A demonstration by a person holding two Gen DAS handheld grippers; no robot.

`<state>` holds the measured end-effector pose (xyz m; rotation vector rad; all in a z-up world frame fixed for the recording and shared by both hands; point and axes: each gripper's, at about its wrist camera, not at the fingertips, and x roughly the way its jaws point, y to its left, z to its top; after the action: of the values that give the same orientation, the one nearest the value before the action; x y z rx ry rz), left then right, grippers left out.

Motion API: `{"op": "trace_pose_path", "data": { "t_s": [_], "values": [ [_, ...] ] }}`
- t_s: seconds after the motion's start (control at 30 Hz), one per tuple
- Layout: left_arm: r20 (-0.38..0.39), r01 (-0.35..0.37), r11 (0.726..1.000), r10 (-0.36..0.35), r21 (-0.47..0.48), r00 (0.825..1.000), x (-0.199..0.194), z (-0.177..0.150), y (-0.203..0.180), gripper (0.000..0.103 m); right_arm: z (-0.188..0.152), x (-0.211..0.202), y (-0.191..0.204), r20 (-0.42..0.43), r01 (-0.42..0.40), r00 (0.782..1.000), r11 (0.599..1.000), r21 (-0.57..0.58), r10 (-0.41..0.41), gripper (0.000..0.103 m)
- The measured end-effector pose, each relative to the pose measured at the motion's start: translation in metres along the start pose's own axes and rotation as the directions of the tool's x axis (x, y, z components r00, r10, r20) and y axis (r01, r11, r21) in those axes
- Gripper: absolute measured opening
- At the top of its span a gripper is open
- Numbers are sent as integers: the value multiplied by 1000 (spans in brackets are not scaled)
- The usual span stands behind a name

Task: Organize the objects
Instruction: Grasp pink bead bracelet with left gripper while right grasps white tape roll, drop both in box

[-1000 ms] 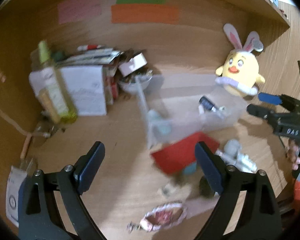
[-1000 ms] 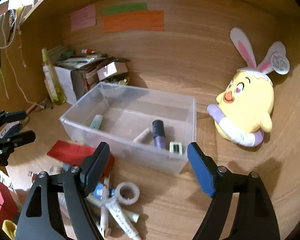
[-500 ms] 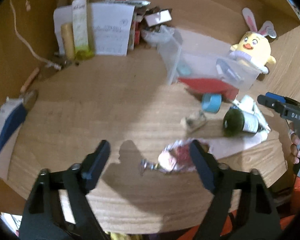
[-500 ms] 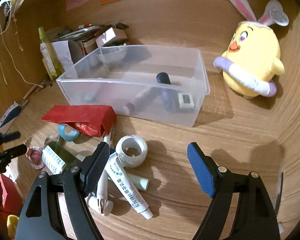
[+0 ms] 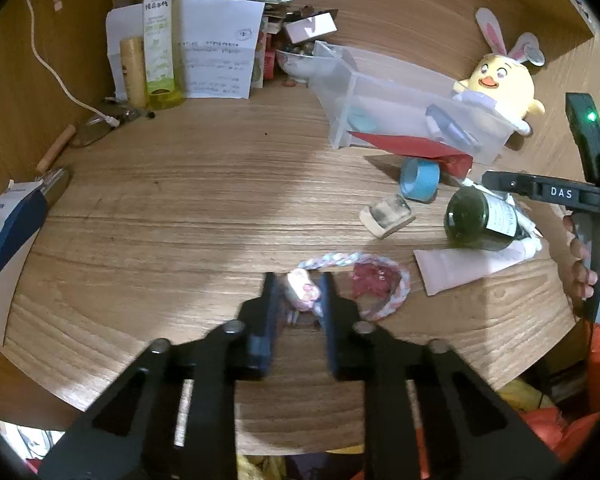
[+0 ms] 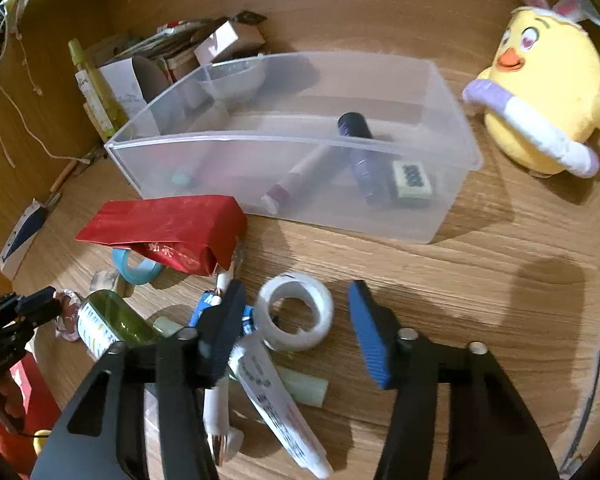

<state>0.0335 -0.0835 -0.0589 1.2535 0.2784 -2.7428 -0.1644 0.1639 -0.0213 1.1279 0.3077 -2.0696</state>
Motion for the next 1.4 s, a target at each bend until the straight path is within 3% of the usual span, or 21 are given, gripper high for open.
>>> {"op": "trace_pose_path", "data": {
  "t_s": [0.03,0.13,0.23,0.6,0.93,1.4],
  "values": [
    [2,1,1000,-1,-1,1000,0,0,0,17,0,3,1,-9,-6,1000,1000,-1,6,35],
    [2,3,1000,-3,-14,1000,2,3,3,16,2,3,2,7,7,1000,1000,4,-7,35],
    [11,26,999,-25,-36,1000,0,9,7,6,3,-2,2,37,26,999,1000,6,-26,35],
    [113,66,998,-67,13,991,-22,45,-14,6,10,-21,0,111,59,992,998,0,-58,35],
    [176,123,990,-134,72,975,-24,91,-47,6,22,-43,-6,185,38,982,999,22,-41,35],
    [146,184,981,-192,67,970,20,151,-72,6,51,-52,-18,236,52,970,998,20,-55,35]
  ]
}}
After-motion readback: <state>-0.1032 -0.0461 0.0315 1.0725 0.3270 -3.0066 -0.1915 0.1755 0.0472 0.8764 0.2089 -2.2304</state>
